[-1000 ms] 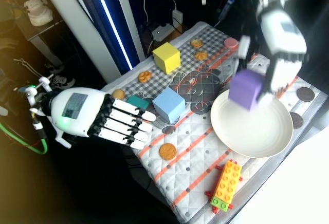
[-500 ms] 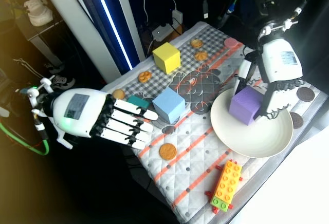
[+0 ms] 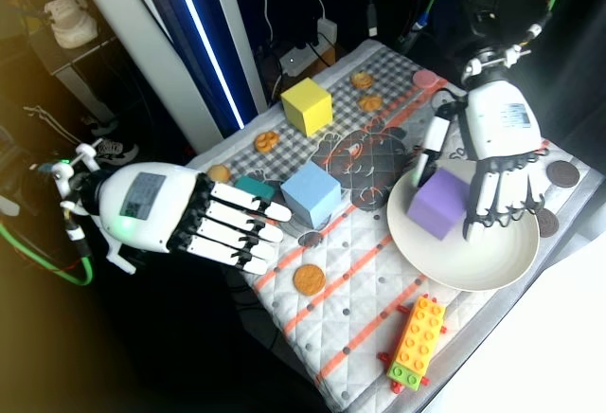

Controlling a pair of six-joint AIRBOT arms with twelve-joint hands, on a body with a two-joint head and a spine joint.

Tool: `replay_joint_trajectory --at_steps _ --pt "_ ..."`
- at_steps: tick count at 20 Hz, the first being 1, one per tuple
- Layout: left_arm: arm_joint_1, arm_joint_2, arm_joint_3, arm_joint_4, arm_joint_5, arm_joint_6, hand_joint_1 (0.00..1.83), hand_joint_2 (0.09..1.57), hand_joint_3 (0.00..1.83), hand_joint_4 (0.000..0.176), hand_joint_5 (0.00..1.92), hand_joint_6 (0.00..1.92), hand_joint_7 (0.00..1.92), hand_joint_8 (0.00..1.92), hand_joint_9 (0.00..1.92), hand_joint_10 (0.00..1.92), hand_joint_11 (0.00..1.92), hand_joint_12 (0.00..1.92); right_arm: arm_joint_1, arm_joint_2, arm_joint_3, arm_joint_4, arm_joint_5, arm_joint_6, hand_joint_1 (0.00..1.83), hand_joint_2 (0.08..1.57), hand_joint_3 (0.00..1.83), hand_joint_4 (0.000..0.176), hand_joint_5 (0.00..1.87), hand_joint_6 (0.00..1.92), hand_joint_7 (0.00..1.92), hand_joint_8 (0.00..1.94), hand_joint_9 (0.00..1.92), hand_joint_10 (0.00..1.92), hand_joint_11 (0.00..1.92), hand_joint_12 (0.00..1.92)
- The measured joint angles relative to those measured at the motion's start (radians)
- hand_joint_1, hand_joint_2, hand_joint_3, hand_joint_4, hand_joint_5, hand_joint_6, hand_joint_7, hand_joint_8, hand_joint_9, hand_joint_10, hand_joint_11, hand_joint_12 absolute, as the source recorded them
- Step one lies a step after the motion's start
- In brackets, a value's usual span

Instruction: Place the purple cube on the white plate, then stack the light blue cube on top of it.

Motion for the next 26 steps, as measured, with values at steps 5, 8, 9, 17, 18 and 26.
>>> replay_joint_trajectory --at_steps 5,8,9,17,18,26 --pt "0.013 0.069 -0.099 0.007 -0.076 0.001 0.73 0.86 0.0 0.176 0.0 0.0 0.12 0.01 0.22 0.02 0.0 0.74 0.0 0.0 0.0 0.0 0.001 0.0 0.75 1.3 0.0 0.002 0.45 0.0 0.6 0.0 0.66 0.0 0.65 0.08" --pt "0.042 0.188 -0.256 0.097 -0.187 -0.069 0.72 0.86 0.01 0.176 0.0 0.0 0.05 0.0 0.13 0.0 0.0 0.44 0.007 -0.001 0.0 -0.002 -0.004 0.0 0.7 1.27 0.0 0.001 0.45 0.0 0.55 0.0 0.56 0.0 0.57 0.05" --pt "0.053 0.213 -0.283 0.121 -0.222 -0.107 0.69 0.88 0.01 0.176 0.0 0.0 0.04 0.0 0.1 0.0 0.0 0.38 0.012 -0.003 0.0 0.0 -0.006 0.0 0.74 1.24 0.0 0.019 0.43 0.0 0.5 0.0 0.52 0.0 0.54 0.03" --pt "0.359 0.497 -0.649 0.214 -0.607 -0.264 0.93 0.84 0.0 0.176 0.0 0.0 0.0 0.0 0.01 0.0 0.0 0.13 0.098 -0.06 0.003 -0.039 0.0 0.02 0.69 0.91 0.0 0.174 0.07 0.0 0.2 0.0 0.22 0.0 0.31 0.01" --pt "0.391 0.51 -0.671 0.224 -0.658 -0.314 0.86 0.86 0.0 0.176 0.0 0.0 0.01 0.0 0.01 0.0 0.0 0.09 0.105 -0.07 0.007 -0.053 0.003 0.043 0.68 0.89 0.0 0.176 0.03 0.0 0.17 0.0 0.19 0.0 0.31 0.01" --pt "0.531 0.554 -0.714 0.261 -0.844 -0.594 0.88 0.89 0.0 0.154 0.03 0.0 0.05 0.01 0.01 0.0 0.0 0.0 0.203 -0.145 0.092 -0.135 -0.083 0.154 0.72 0.83 0.0 0.159 0.04 0.0 0.23 0.01 0.32 0.0 0.33 0.22"
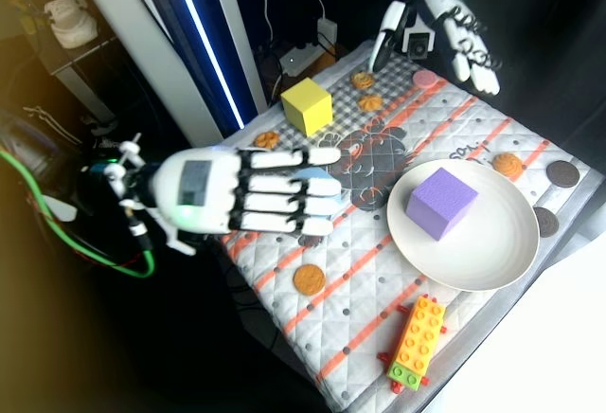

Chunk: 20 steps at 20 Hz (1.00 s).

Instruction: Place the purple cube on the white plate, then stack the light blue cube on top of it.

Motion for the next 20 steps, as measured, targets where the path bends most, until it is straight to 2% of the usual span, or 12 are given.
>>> replay_joint_trajectory --at_steps 1,2,6,7,10,12,13,14,15,16,18,20 --pt "0.029 0.012 -0.014 0.007 -0.013 -0.04 0.89 0.88 0.0 0.165 0.02 0.0 0.04 0.0 0.0 0.0 0.0 0.0 0.028 -0.021 0.014 -0.013 -0.035 0.002 0.79 0.83 0.0 0.123 0.09 0.01 0.28 0.01 0.37 0.0 0.31 0.32" --pt "0.058 0.022 -0.023 0.02 -0.024 -0.09 0.91 0.88 0.0 0.162 0.01 0.0 0.04 0.0 0.0 0.0 0.0 0.0 0.05 -0.044 0.032 -0.026 -0.073 0.003 0.86 0.84 0.0 0.107 0.11 0.0 0.29 0.0 0.41 0.0 0.27 0.55" --pt "0.086 0.031 -0.022 0.01 -0.07 -0.157 0.97 0.88 0.0 0.146 0.01 0.0 0.05 0.01 0.0 0.0 0.0 0.0 0.064 -0.068 0.051 -0.059 -0.167 0.021 0.86 0.84 0.0 0.062 0.14 0.0 0.34 0.01 0.44 0.01 0.22 0.73" --pt "0.084 0.031 -0.019 0.005 -0.074 -0.158 0.97 0.89 0.0 0.144 0.01 0.0 0.08 0.02 0.01 0.01 0.0 0.0 0.065 -0.068 0.058 -0.061 -0.175 0.024 0.85 0.85 0.0 0.025 0.23 0.01 0.4 0.01 0.46 0.01 0.23 0.73" --pt "0.084 0.029 -0.016 0.008 -0.068 -0.16 0.96 0.89 0.0 0.141 0.02 0.01 0.09 0.02 0.03 0.01 0.0 0.0 0.084 -0.075 0.072 -0.056 -0.2 0.024 0.91 0.88 0.0 0.001 0.4 0.01 0.54 0.01 0.54 0.01 0.22 0.7" --pt "0.085 0.028 -0.016 0.008 -0.065 -0.167 0.98 0.89 0.0 0.144 0.02 0.01 0.1 0.02 0.03 0.01 0.0 0.0 0.097 -0.082 0.076 -0.069 -0.212 0.024 0.97 0.98 0.01 0.0 0.73 0.02 0.85 0.05 0.81 0.11 0.27 1.19" --pt "0.087 0.028 -0.016 0.005 -0.064 -0.173 0.97 0.9 0.01 0.141 0.03 0.01 0.11 0.01 0.03 0.01 0.0 0.0 0.1 -0.089 0.077 -0.074 -0.216 0.032 1.21 1.11 0.0 0.0 0.97 0.84 1.01 0.99 0.99 0.3 0.3 1.49" --pt "0.087 0.028 -0.014 0.004 -0.062 -0.177 0.97 0.9 0.01 0.141 0.03 0.01 0.11 0.01 0.03 0.01 0.0 0.0 0.104 -0.09 0.077 -0.072 -0.21 0.031 1.21 1.11 0.0 0.0 0.97 0.84 1.01 0.99 0.99 0.3 0.3 1.49" --pt "0.087 0.028 -0.014 0.002 -0.06 -0.179 0.98 0.91 0.01 0.141 0.02 0.0 0.09 0.01 0.0 0.0 0.0 0.0 0.104 -0.09 0.077 -0.081 -0.207 0.03 1.25 1.13 0.0 0.0 0.98 0.74 0.98 1.24 0.93 0.95 0.53 1.65" --pt "0.09 0.027 -0.014 0.0 -0.062 -0.18 0.98 0.91 0.01 0.144 0.03 0.01 0.09 0.01 0.0 0.0 0.0 0.0 0.104 -0.09 0.077 -0.08 -0.208 0.035 1.26 1.13 0.0 0.0 0.99 0.7 0.98 1.25 0.92 1.12 0.63 1.65" --pt "0.098 0.023 -0.014 -0.013 -0.063 -0.183 0.99 0.91 0.01 0.135 0.04 0.01 0.09 0.0 0.0 0.0 0.0 0.0 0.104 -0.09 0.079 -0.081 -0.208 0.039 1.18 1.11 0.0 0.0 1.01 0.87 0.96 1.22 0.89 1.36 0.73 1.74" --pt "0.113 0.021 -0.014 -0.021 -0.061 -0.192 0.98 0.91 0.01 0.129 0.06 0.02 0.1 0.01 0.02 0.01 0.0 0.0 0.107 -0.09 0.079 -0.083 -0.208 0.039 1.25 1.15 0.0 0.0 0.98 0.7 0.9 1.39 0.82 1.43 0.67 1.79"
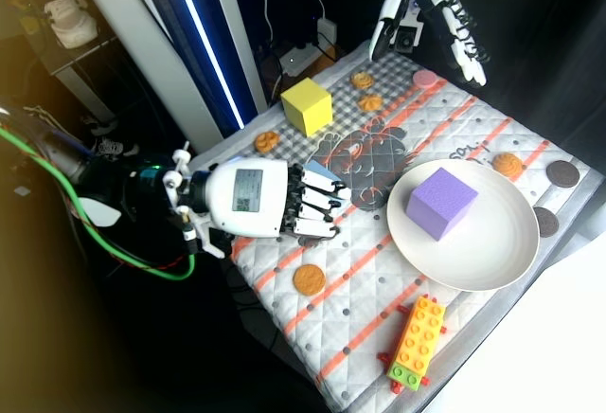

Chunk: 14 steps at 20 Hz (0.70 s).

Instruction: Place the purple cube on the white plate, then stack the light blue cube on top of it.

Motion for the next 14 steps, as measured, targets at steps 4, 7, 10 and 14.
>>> replay_joint_trajectory --at_steps 4,7,10,14 --pt "0.005 0.0 0.014 -0.015 -0.005 -0.029 0.99 0.92 0.01 0.103 0.1 0.02 0.13 0.01 0.06 0.02 0.0 0.0 0.063 0.004 0.008 -0.027 -0.007 0.003 1.19 1.09 0.0 0.0 1.07 0.77 0.84 1.36 0.7 1.73 0.63 1.92" --pt "0.006 0.0 0.016 -0.014 -0.004 -0.041 1.0 0.92 0.0 0.096 0.1 0.01 0.13 0.0 0.05 0.01 0.0 0.0 0.144 -0.012 0.053 -0.016 0.005 0.001 1.24 1.1 0.0 0.0 1.09 0.91 0.94 0.95 0.82 0.52 0.4 1.2" --pt "0.013 -0.009 0.024 -0.016 0.0 -0.063 1.0 0.93 0.0 0.113 0.08 0.0 0.12 0.0 0.03 0.0 0.0 0.0 0.232 -0.068 0.102 -0.015 -0.01 0.0 1.19 1.08 0.01 0.0 1.08 0.77 0.97 1.15 0.96 1.41 0.82 1.74" --pt "0.018 -0.013 0.037 -0.017 0.007 -0.085 0.96 0.93 0.0 0.127 0.04 0.0 0.08 0.0 0.0 0.0 0.0 0.0 0.328 -0.124 0.165 -0.013 -0.045 0.0 1.25 1.07 0.0 0.0 1.0 0.91 1.19 0.7 1.17 0.5 0.84 1.2"
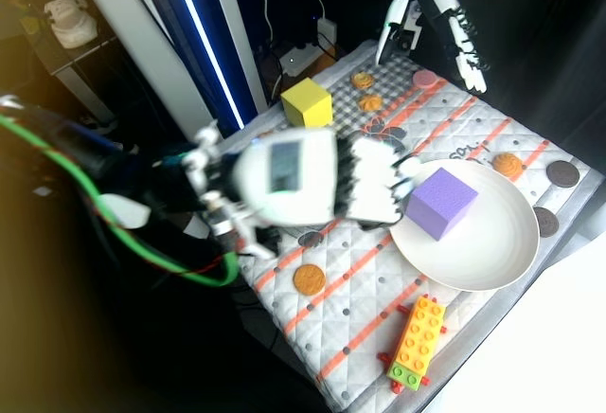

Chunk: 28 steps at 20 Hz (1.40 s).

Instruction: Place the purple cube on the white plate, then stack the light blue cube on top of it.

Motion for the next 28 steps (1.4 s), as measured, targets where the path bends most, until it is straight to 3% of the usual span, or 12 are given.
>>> replay_joint_trajectory --at_steps 1,2,7,9,10,11,12,15,23,26,27,28 --pt "0.0 0.0 0.0 -0.006 -0.002 0.0 0.96 0.93 0.0 0.127 0.04 0.0 0.08 0.0 0.0 0.0 0.0 0.0 0.018 -0.017 0.017 0.006 -0.01 0.0 1.25 1.07 0.0 0.0 1.0 0.91 1.19 0.7 1.17 0.5 0.84 1.2" --pt "0.0 0.0 0.0 -0.005 -0.003 -0.001 0.96 0.93 0.0 0.12 0.05 0.01 0.07 0.0 0.0 0.0 0.0 0.0 0.043 -0.04 0.037 0.011 -0.04 -0.001 1.26 1.1 0.0 0.0 1.04 0.69 1.01 1.14 0.97 1.09 0.8 1.65" --pt "0.0 -0.005 0.009 0.012 0.001 -0.011 0.96 0.95 0.01 0.124 0.04 0.0 0.06 0.0 0.0 0.0 0.0 0.0 0.138 -0.148 0.122 0.003 -0.166 0.0 1.26 1.08 0.0 0.0 1.08 0.64 1.07 1.04 1.0 0.94 0.77 1.6" --pt "-0.004 -0.014 0.021 0.008 0.004 -0.023 0.97 0.94 0.0 0.116 0.06 0.01 0.08 0.01 0.01 0.0 0.0 0.0 0.144 -0.171 0.142 0.001 -0.194 0.0 1.17 1.09 0.0 0.0 1.02 0.89 0.9 0.29 0.62 0.66 0.19 1.61" --pt "-0.004 -0.018 0.025 0.01 0.006 -0.027 0.96 0.94 0.0 0.113 0.06 0.01 0.08 0.01 0.02 0.01 0.0 0.0 0.144 -0.18 0.151 0.001 -0.209 0.0 1.24 1.11 0.0 0.0 1.08 0.65 0.91 1.1 0.68 1.16 0.42 1.84" --pt "-0.004 -0.018 0.025 0.012 0.008 -0.029 0.97 0.95 0.0 0.124 0.05 0.0 0.07 0.0 0.0 0.0 0.0 0.0 0.144 -0.19 0.16 0.003 -0.225 0.0 1.18 1.1 0.0 0.0 1.04 0.84 0.94 1.43 0.87 1.71 0.85 1.9" --pt "-0.005 -0.018 0.025 0.026 0.01 -0.032 0.97 0.95 0.0 0.119 0.06 0.0 0.08 0.01 0.01 0.0 0.0 0.0 0.144 -0.199 0.169 0.007 -0.238 -0.001 1.22 1.13 0.0 0.0 1.08 0.71 0.87 1.35 0.58 1.43 0.42 1.92" --pt "-0.009 -0.018 0.025 0.022 0.012 -0.032 0.93 0.96 0.01 0.122 0.05 0.0 0.08 0.0 0.02 0.01 0.0 0.0 0.143 -0.199 0.169 0.006 -0.249 0.0 1.23 1.1 0.0 0.0 0.98 0.94 1.09 0.87 1.09 0.61 0.83 1.3" --pt "-0.01 -0.018 0.029 0.022 0.014 -0.041 0.96 0.96 0.0 0.111 0.05 0.0 0.08 0.0 0.0 0.0 0.0 0.0 0.135 -0.212 0.169 0.006 -0.247 0.0 1.25 1.08 0.0 0.0 0.99 0.92 1.17 0.72 1.29 0.22 0.88 1.24" --pt "-0.01 -0.023 0.032 0.022 0.016 -0.045 0.97 0.96 0.0 0.111 0.07 0.01 0.09 0.0 0.0 0.0 0.0 0.0 0.124 -0.213 0.169 0.005 -0.249 0.0 1.19 1.08 0.0 0.0 1.05 0.8 1.24 0.93 1.2 1.47 1.05 1.88" --pt "-0.01 -0.023 0.033 0.022 0.016 -0.048 0.96 0.96 0.0 0.106 0.07 0.01 0.09 0.0 0.01 0.0 0.0 0.0 0.12 -0.213 0.169 0.008 -0.251 0.0 1.25 1.07 0.0 0.0 1.03 0.76 1.17 0.89 1.06 1.15 0.89 1.6" --pt "-0.01 -0.024 0.036 0.024 0.016 -0.05 0.96 0.96 0.0 0.104 0.06 0.0 0.08 0.0 0.01 0.0 0.0 0.0 0.116 -0.213 0.169 0.01 -0.246 0.0 1.27 1.09 0.0 0.0 1.03 0.66 1.11 1.03 1.07 1.27 0.92 1.67"
